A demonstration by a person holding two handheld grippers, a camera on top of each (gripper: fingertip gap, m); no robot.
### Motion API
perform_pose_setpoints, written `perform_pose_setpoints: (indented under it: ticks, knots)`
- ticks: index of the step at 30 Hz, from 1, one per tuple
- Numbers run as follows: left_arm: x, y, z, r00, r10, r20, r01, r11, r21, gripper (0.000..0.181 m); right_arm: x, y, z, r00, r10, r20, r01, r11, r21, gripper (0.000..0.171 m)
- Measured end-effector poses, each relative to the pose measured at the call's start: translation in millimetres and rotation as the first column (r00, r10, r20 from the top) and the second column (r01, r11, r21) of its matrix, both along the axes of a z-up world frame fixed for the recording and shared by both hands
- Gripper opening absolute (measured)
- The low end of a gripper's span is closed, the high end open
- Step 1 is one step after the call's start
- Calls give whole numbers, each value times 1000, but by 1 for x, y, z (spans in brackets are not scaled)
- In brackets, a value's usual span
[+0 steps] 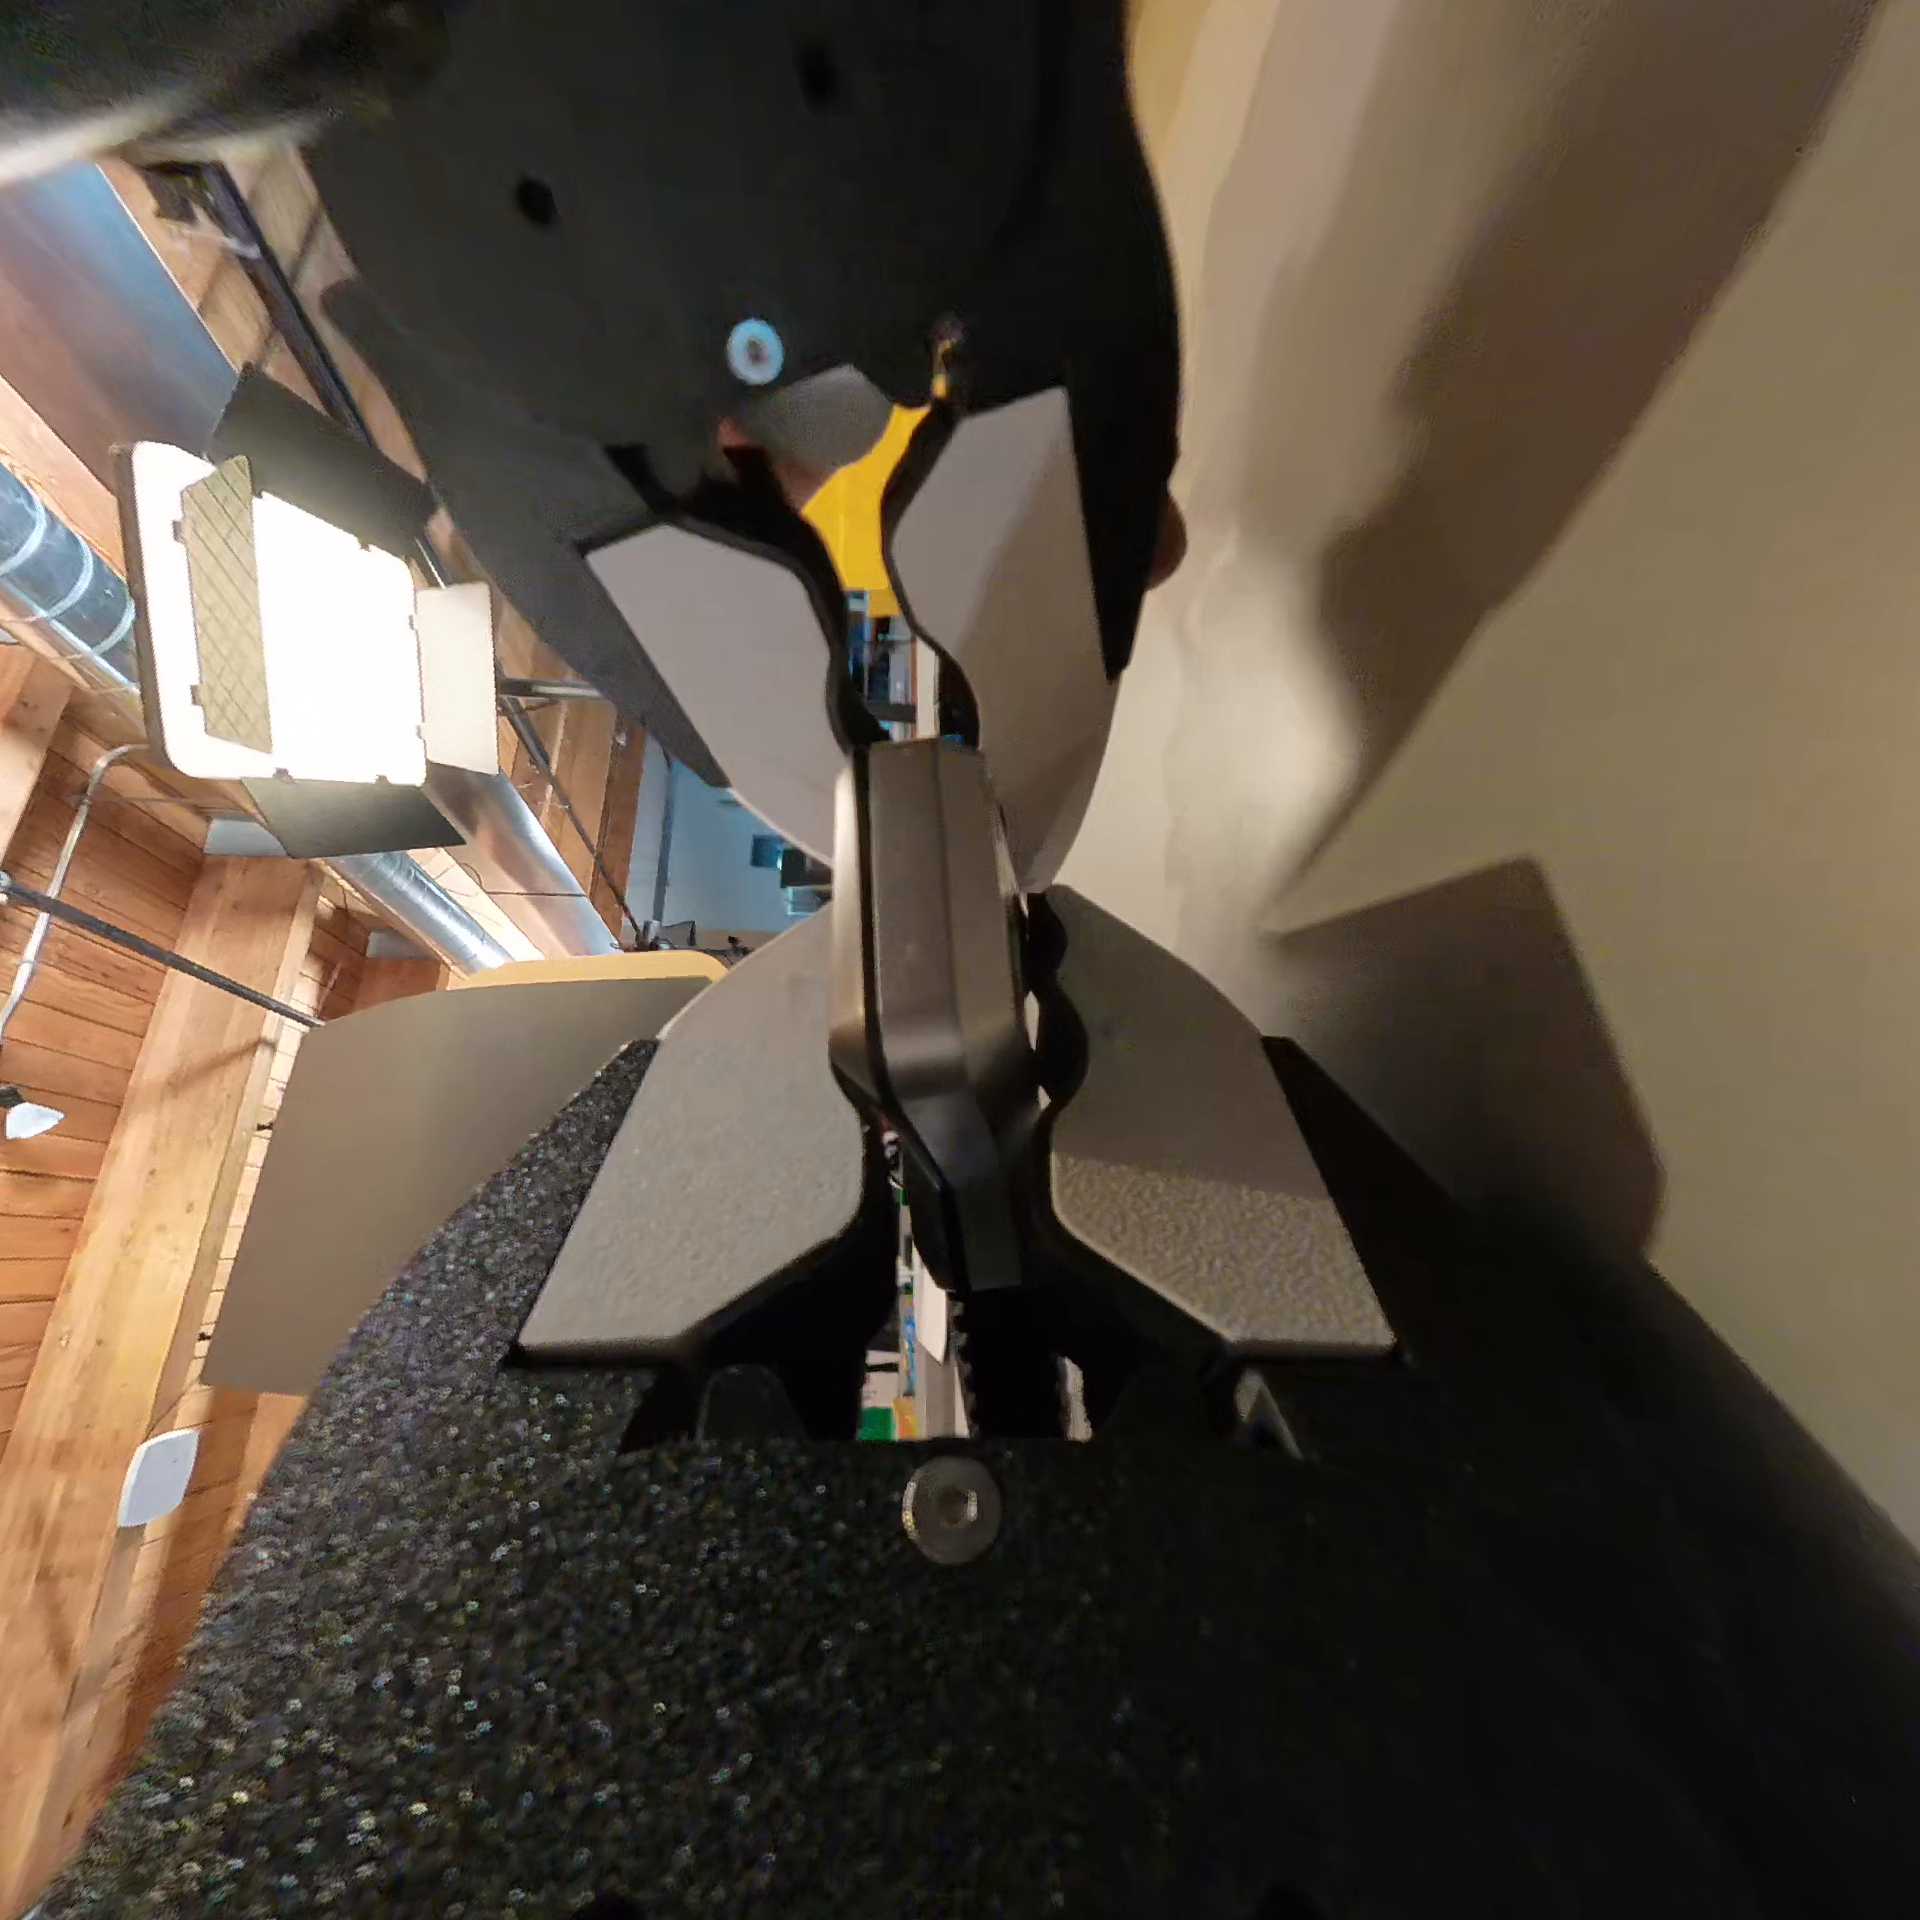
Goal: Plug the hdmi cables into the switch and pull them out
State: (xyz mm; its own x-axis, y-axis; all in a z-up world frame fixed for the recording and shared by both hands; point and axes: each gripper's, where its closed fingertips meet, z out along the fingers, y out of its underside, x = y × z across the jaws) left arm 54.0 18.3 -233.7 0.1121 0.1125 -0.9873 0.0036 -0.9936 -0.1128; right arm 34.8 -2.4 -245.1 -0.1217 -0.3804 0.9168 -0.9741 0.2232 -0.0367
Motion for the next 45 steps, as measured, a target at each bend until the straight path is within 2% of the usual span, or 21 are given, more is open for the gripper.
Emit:
perform_pose_setpoints:
  ticks: [7,8,9,11,13,16,21,24,27,31,35,38,41,43,45]
  knots:
    - [-3,4,2,999,-39,12,37,993,112,24,-3,10,4,993,70,93,-66,997,-41,12]
    - [-3,-4,-2,999,12,34,-15,995,94,24,-14,12,7,998,21,59,-17,998,-59,12]
    - [-3,-26,-12,990,117,81,-121,991,59,24,-29,17,14,999,-23,32,26,996,-90,12]
    - [7,-52,-8,988,141,57,-146,986,87,24,-50,34,32,989,-83,118,98,987,-130,12]
    - [10,-67,8,982,191,1,-188,968,163,24,-59,55,54,984,-106,143,132,974,-186,12]
    - [4,-67,13,978,205,-21,-199,966,166,24,-76,84,107,981,-142,129,178,924,-339,11]
    - [2,-52,0,986,164,14,-165,984,71,24,-119,152,216,963,-153,221,259,753,-605,12]
    - [3,-52,3,986,167,8,-167,982,88,24,-162,192,241,928,-253,274,373,674,-637,12]
    - [3,-54,4,985,172,4,-172,981,92,24,-202,215,222,869,-347,352,493,662,-564,12]
    - [3,-52,2,986,169,12,-169,983,78,24,-236,220,138,761,-486,429,624,729,-280,12]
    - [3,-51,1,985,170,17,-171,983,66,25,-241,215,73,677,-546,494,652,756,-58,14]
    - [3,-50,-1,985,173,21,-174,983,55,25,-235,207,57,576,-540,613,635,769,81,25]
    - [2,-50,-2,985,172,24,-173,984,49,25,-229,197,62,446,-470,762,581,800,154,39]
    - [2,-49,-2,985,171,25,-172,984,47,25,-225,194,68,369,-437,820,540,819,193,55]
    - [2,-49,-1,985,169,23,-170,984,44,25,-223,195,75,364,-427,828,529,826,194,62]
